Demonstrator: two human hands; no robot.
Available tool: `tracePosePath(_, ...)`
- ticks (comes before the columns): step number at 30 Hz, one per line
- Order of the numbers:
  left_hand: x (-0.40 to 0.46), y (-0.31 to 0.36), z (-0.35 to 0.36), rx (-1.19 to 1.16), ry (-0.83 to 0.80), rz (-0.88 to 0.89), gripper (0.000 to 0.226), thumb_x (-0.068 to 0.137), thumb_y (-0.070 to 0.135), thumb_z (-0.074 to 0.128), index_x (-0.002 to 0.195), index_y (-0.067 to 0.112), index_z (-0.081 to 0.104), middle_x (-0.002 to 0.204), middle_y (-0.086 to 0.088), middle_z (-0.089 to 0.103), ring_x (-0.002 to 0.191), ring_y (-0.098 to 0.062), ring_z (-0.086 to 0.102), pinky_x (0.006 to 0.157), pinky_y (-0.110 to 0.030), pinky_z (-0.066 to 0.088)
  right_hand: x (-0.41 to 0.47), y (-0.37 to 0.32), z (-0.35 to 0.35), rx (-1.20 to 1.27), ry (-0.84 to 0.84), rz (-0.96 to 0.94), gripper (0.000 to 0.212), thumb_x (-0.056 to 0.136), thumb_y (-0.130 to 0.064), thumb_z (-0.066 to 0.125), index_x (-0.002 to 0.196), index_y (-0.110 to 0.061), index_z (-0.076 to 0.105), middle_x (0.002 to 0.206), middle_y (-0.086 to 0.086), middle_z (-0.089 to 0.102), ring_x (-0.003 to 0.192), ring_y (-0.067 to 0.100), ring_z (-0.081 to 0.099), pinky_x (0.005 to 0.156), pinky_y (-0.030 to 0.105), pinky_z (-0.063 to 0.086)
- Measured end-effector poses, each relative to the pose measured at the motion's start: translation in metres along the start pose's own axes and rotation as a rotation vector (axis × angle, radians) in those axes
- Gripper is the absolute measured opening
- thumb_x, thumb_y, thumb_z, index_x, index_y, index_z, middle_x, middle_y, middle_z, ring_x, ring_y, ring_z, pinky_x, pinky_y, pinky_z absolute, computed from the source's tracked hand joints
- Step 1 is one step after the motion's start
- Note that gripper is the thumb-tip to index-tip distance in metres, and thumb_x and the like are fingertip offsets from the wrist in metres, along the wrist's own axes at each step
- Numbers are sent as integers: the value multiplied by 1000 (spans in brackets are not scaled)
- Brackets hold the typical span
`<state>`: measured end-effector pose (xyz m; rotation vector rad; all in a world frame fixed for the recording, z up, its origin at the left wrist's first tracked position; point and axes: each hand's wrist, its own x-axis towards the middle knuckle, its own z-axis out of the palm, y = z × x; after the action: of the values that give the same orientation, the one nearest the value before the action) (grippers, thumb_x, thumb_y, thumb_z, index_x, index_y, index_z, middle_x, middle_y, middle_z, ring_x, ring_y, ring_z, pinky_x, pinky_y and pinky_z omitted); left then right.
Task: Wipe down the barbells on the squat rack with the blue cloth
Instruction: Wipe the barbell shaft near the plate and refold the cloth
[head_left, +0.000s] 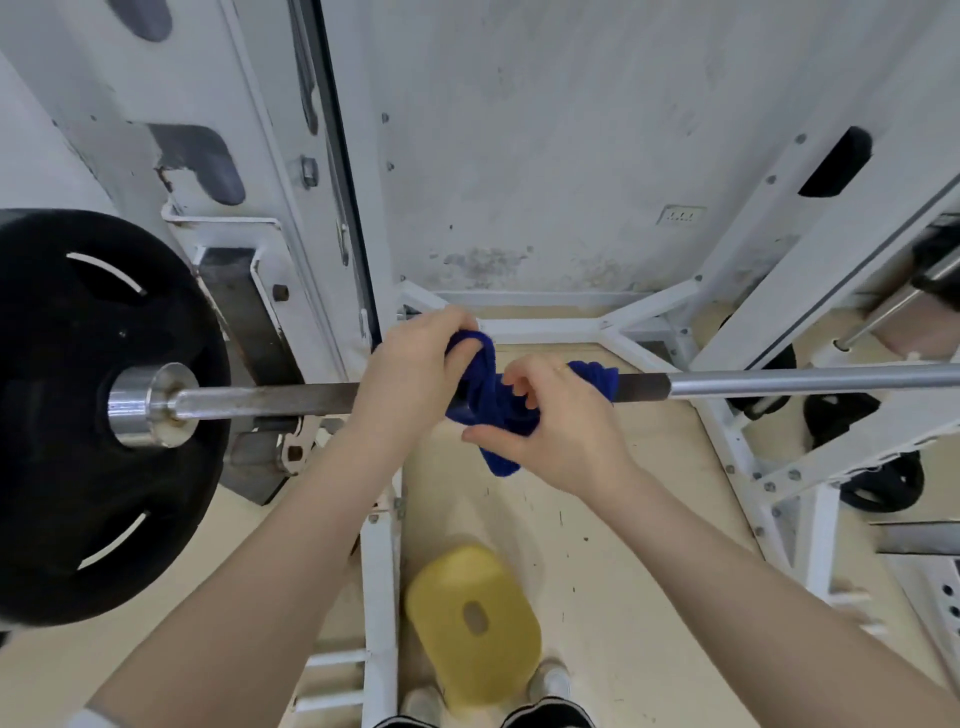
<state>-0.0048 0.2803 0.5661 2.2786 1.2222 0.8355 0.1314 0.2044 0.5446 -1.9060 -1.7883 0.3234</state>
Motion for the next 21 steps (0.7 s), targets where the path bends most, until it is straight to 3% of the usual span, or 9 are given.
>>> tracePosePath(2,9,17,-3,-105,4,28,8,90,14,52,93,13,60,76,5,55,72,-12,50,62,-16,36,5,-9,5,82,-8,69,36,76,-49,65,93,-20,51,80,-12,56,73,6,51,63,28,41)
tracePosePath(4,14,31,-7,-210,4,42,7,89,13,53,90,18,58,71,10,55,66,-1,50,61,-8,37,12,-6,-3,221,97,165,14,86,-27,58,84,-18,47,72,-10,57,67,8,54,59,30,41)
tracePosePath(6,16,38,-9,-292,20,40,9,90,14,52,88,22,54,73,16,56,67,9,51,62,-5,38,18,4,-16,341,178,242,8,90,-17,48,84,-13,44,70,-5,54,65,15,52,58,30,41)
tracePosePath(8,19,39,-8,-313,-1,19,5,91,19,52,88,22,53,77,16,59,71,8,53,64,-8,40,26,14,-34,422,234,282,6,93,-14,41,88,-11,40,68,-5,47,62,14,45,55,24,36)
tracePosePath(12,32,36,-5,-340,-322,-80,16,90,27,54,74,24,52,67,15,56,62,-3,52,61,-21,41,58,32,-62,431,284,265,4,97,-15,35,100,-14,38,72,-4,48,63,10,44,57,25,32)
tracePosePath(15,50,30,-8,-463,-586,-126,10,80,22,59,82,12,59,78,12,61,73,-4,58,71,-24,45,84,41,-74,297,306,192,21,98,-18,38,110,-14,55,96,-2,60,86,14,52,68,20,33)
tracePosePath(18,73,17,-11,-288,-651,-168,19,83,18,56,99,10,63,101,-4,68,95,-19,62,85,-31,48,104,52,-88,205,305,158,26,97,-17,42,104,-10,66,102,1,66,93,16,54,74,21,34)
tracePosePath(21,95,6,-6,147,-519,-101,19,90,27,52,86,9,59,81,-5,63,79,-23,57,63,-28,42,121,58,-103,101,320,121,25,94,-17,45,90,-9,68,86,5,67,85,22,58,67,29,38)
